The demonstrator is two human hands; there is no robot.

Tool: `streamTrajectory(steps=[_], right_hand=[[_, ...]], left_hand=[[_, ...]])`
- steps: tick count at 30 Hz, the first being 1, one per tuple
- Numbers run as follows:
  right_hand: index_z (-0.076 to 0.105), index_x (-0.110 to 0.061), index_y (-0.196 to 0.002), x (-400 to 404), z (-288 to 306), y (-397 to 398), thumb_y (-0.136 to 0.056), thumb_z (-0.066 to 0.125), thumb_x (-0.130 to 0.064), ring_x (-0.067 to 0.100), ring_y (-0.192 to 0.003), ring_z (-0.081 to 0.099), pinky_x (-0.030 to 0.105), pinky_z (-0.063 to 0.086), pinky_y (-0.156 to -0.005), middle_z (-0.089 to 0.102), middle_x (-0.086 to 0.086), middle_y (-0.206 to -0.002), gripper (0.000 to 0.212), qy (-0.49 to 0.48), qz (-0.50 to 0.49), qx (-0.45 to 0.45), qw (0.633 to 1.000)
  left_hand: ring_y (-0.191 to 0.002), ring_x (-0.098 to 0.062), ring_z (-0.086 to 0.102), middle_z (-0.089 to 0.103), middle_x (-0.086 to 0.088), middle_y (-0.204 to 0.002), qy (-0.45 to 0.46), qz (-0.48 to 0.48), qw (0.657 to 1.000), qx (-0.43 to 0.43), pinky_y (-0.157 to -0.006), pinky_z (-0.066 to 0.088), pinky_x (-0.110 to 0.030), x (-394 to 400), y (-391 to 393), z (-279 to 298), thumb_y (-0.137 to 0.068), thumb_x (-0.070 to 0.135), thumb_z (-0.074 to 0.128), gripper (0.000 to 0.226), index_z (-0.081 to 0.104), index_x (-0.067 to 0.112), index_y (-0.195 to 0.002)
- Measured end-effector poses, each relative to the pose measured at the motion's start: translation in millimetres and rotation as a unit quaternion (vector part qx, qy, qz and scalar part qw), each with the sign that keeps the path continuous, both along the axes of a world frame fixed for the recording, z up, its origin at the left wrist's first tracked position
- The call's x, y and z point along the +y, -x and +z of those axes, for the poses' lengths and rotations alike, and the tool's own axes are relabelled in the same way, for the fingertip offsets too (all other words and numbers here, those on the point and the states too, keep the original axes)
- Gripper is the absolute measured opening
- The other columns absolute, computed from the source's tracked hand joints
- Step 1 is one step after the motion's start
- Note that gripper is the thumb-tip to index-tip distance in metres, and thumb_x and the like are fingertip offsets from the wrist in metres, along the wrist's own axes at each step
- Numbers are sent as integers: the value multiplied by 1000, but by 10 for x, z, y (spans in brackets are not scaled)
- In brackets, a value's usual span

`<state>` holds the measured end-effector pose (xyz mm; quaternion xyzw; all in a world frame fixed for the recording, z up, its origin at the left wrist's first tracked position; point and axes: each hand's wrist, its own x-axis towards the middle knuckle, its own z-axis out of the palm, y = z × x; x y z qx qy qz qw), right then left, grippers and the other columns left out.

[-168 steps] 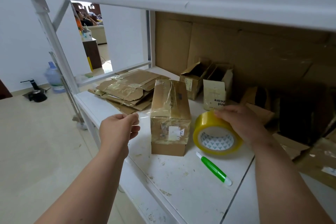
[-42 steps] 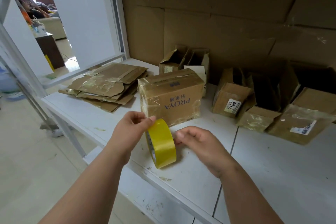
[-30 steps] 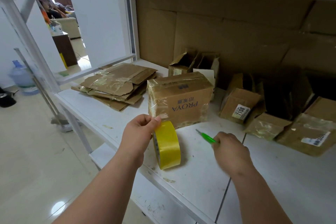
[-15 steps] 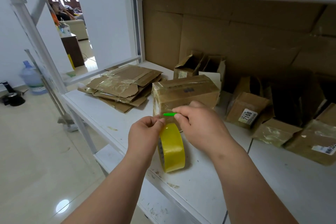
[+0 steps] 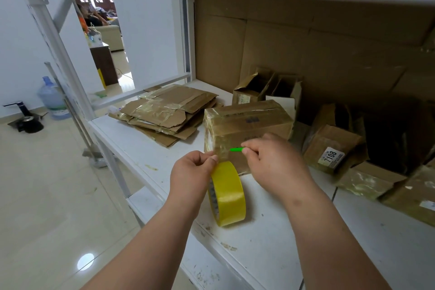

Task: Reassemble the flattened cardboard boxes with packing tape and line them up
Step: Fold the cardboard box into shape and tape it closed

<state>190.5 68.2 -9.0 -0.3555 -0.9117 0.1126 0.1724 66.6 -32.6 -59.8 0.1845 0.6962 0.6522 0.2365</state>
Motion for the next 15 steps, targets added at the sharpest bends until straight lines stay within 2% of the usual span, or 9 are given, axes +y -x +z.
streamTrajectory(steps=[4, 6, 9, 13, 15], right_hand=[[70, -30, -112, 201, -137, -193, -99, 48, -35, 23, -99, 61, 34, 51, -85, 66, -1, -110, 26, 66, -64, -3, 996], [70, -26, -108, 273, -258, -293, -99, 47, -34, 23, -97, 62, 33, 51, -85, 69, 0, -109, 26, 96, -98, -32, 990], [63, -33, -121, 290, -495, -350, -100, 44, -35, 21, -114, 58, 33, 42, -99, 64, -5, -126, 29, 138, -132, -110, 975], [58, -39, -127, 244, -664, -349, -95, 46, -34, 19, -117, 53, 35, 34, -95, 57, -7, -126, 35, 103, -156, -200, 962], [57, -40, -130, 220, -640, -313, -95, 48, -38, 21, -124, 46, 37, 32, -102, 50, -5, -133, 36, 87, -162, -148, 972]], left_hand=[[-94, -8, 68, 76, 9, -96, -14, -11, 1000, -24, -74, 49, -25, -7, 16, -18, -90, 16, 70, 24, 65, 10, -67], [-98, -12, 69, 76, 6, -95, -25, -20, 999, -34, -83, 54, -34, -2, 29, -36, -89, 15, 71, 27, 66, 14, -62], [-103, -21, 67, 74, 6, -101, -24, -16, 999, -30, -96, 53, -50, -3, 28, -50, -86, 20, 75, 21, 72, 17, -66], [-99, -28, 64, 62, -3, -104, -20, 3, 1000, 15, -92, 53, -55, -25, -17, -34, -83, 26, 78, 18, 72, 23, -66], [-97, -30, 64, 61, -7, -103, -25, 0, 999, 29, -91, 53, -56, -42, -38, -28, -83, 26, 78, 17, 73, 24, -67]])
